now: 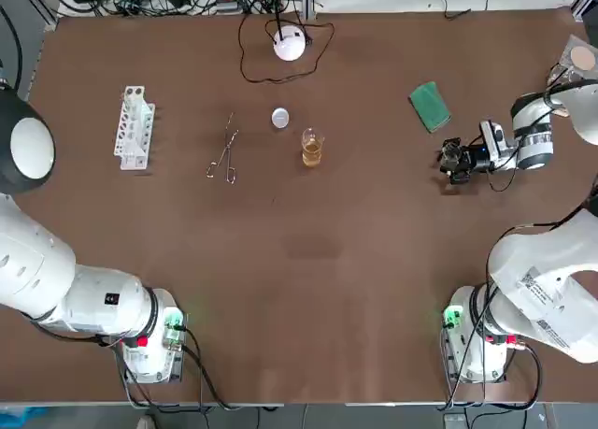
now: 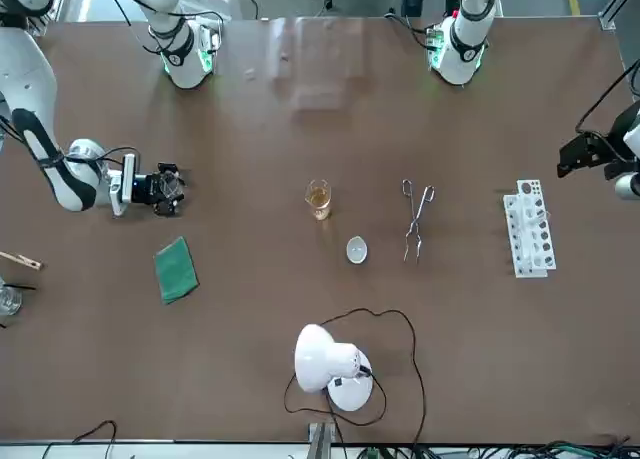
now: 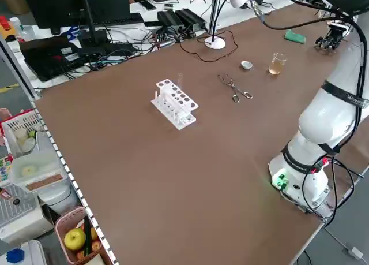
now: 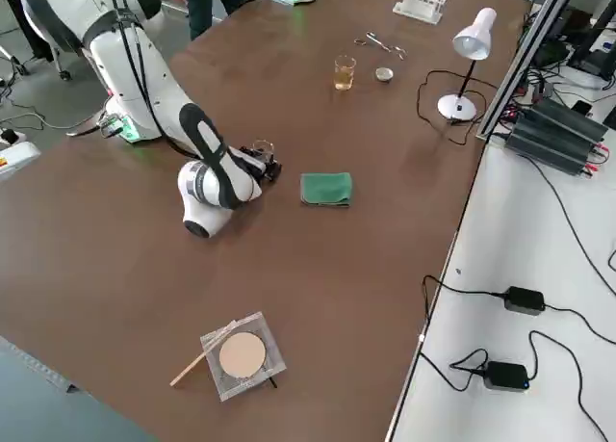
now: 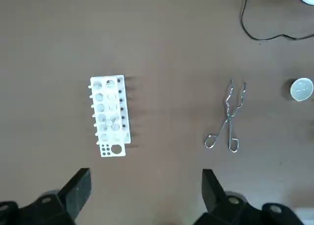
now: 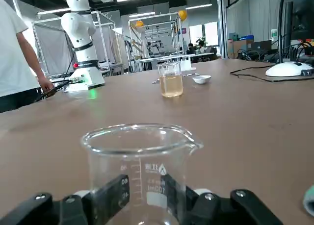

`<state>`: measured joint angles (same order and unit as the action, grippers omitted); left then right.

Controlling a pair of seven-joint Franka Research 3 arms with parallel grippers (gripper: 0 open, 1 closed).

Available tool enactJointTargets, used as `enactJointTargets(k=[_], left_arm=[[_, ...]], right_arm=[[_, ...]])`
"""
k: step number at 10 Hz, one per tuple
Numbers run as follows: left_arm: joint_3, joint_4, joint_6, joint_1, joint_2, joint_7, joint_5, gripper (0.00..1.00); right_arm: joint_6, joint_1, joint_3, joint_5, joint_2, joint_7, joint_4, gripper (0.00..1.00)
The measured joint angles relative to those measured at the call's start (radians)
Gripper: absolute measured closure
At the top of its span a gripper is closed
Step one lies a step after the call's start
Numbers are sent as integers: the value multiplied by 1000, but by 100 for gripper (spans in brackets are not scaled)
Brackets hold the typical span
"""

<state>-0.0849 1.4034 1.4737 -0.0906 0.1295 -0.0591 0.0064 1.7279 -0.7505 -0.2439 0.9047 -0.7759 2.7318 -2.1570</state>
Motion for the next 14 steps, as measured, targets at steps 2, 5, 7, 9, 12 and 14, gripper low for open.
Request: enactJointTargets(k=[2, 5, 7, 9, 12, 14], left_arm=[[1, 0, 0, 0, 0, 0, 0, 0], [0, -1, 0, 1, 0, 0, 0, 0], [0, -2, 0, 1, 0, 0, 0, 0], [-1, -2, 0, 4, 0, 0, 0, 0], [-1, -3, 0, 6, 0, 0, 0, 0], [-1, -7, 0, 6, 0, 0, 0, 0]], right_arm=[[-4, 0, 14, -9, -16, 5, 10, 62], [-6, 0, 20, -13, -21, 5, 18, 62], [-7, 0, 20, -15, -22, 5, 21, 62], [-8, 0, 20, -16, -22, 5, 22, 60], [-8, 0, 21, -18, -23, 5, 23, 55], [-9, 0, 21, -19, -27, 5, 27, 53]])
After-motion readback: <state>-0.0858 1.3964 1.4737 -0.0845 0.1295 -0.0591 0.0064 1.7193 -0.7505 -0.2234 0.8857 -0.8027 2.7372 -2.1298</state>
